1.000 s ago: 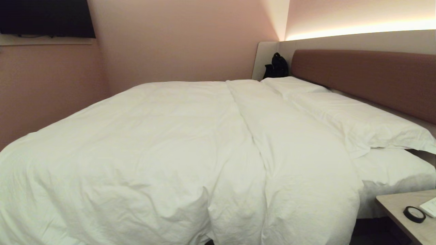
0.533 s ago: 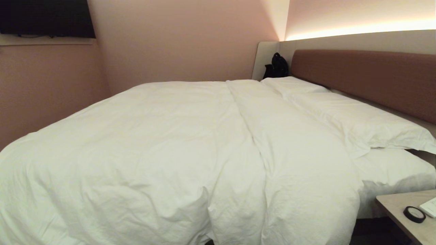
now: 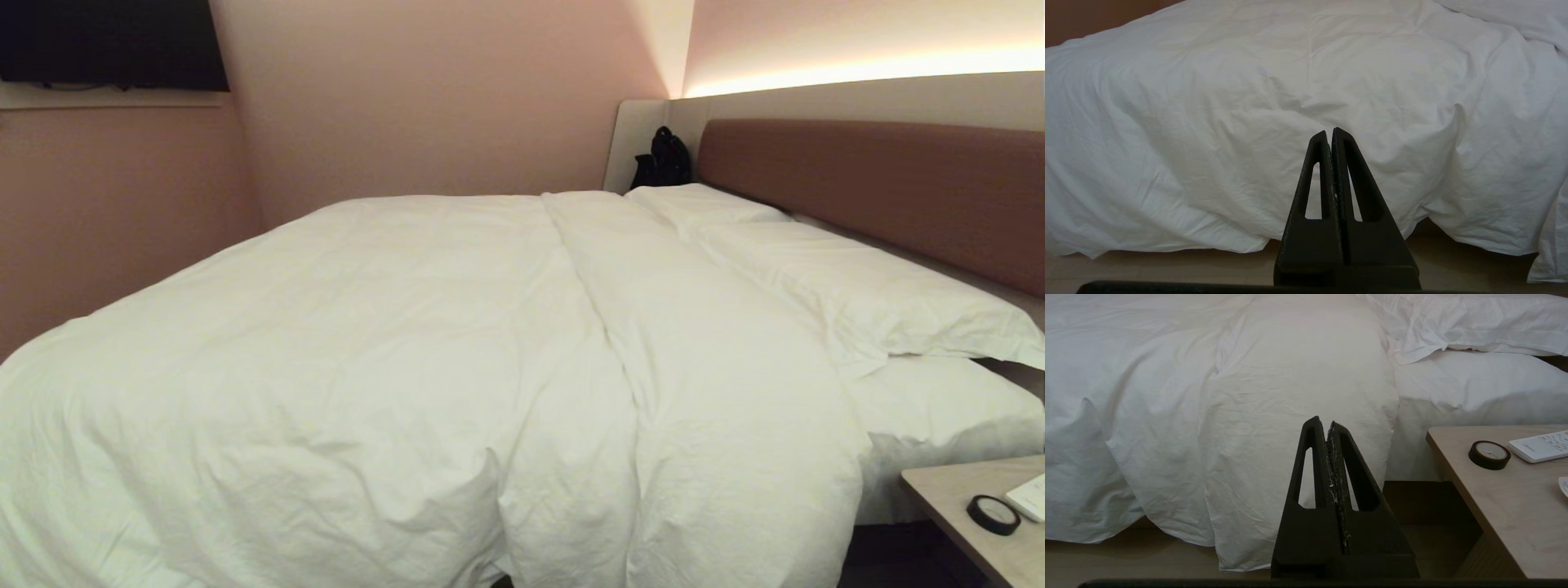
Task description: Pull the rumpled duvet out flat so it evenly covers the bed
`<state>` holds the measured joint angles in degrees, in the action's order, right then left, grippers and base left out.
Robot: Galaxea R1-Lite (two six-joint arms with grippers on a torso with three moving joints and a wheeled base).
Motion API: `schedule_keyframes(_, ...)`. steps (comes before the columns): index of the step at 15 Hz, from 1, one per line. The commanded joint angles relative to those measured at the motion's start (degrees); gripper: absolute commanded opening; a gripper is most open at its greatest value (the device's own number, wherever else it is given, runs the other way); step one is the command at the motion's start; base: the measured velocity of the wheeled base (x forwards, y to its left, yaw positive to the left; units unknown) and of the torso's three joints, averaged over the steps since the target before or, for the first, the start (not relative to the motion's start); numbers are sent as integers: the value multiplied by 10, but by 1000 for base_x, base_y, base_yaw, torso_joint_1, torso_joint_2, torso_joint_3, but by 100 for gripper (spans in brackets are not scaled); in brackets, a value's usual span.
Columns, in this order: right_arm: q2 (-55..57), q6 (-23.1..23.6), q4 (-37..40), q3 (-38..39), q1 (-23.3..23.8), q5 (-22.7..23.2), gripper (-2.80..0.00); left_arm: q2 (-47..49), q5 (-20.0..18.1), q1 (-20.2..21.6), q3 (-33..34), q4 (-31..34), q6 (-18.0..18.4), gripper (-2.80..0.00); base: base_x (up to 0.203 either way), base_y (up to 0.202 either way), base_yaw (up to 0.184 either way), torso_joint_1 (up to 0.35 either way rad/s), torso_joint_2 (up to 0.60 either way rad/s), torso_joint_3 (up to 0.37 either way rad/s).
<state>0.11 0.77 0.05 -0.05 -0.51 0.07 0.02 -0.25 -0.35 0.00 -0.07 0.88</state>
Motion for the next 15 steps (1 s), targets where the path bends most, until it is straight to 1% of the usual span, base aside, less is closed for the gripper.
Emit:
schedule_keyframes(1, 0, 0, 0, 0, 0, 0, -280, 0, 0, 0, 0, 0, 0, -280, 0, 0, 0, 0, 0, 0)
schedule_keyframes(15, 0, 0, 0, 0, 0, 0, -280, 0, 0, 0, 0, 0, 0, -280, 0, 0, 0, 0, 0, 0)
